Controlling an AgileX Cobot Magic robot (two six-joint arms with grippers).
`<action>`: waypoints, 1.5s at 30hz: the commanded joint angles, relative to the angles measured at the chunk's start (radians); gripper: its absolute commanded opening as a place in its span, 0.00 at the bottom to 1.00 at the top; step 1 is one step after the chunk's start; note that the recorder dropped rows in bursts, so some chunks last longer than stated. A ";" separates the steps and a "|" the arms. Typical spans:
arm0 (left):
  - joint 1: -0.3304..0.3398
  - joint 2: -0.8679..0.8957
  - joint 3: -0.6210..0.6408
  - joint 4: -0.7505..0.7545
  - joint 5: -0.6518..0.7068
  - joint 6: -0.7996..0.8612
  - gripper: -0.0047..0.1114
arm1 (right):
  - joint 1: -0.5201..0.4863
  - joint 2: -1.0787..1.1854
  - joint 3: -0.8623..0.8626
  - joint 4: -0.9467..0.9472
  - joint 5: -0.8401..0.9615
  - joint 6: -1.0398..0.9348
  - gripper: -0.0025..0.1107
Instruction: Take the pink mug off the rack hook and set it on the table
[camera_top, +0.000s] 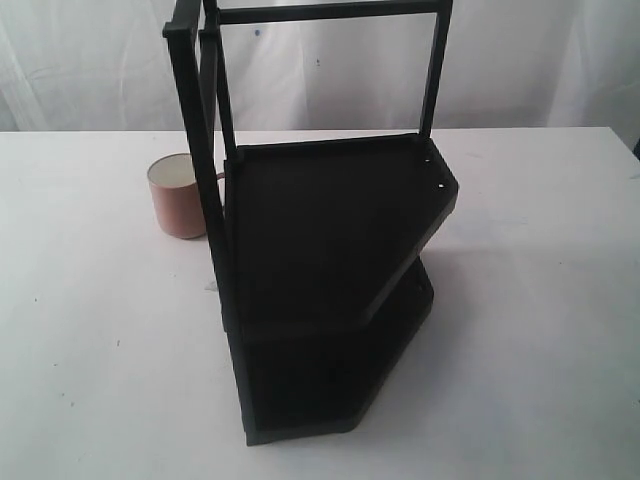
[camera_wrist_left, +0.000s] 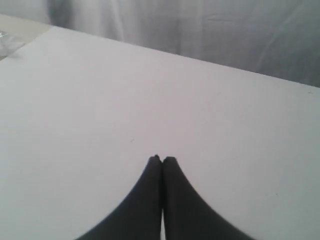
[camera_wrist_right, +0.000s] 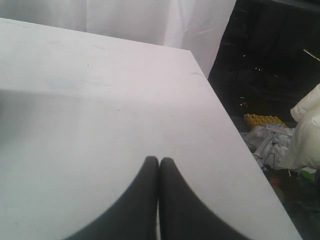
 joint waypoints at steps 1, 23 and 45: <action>0.000 -0.229 0.170 -0.031 0.029 -0.127 0.04 | -0.005 -0.003 -0.002 0.004 -0.008 -0.001 0.02; -0.245 -0.682 0.458 -0.119 0.330 -0.005 0.04 | -0.005 -0.003 -0.002 0.004 -0.004 -0.001 0.02; -0.246 -0.906 0.572 -1.539 0.004 1.585 0.04 | -0.005 -0.003 -0.002 0.004 -0.004 -0.001 0.02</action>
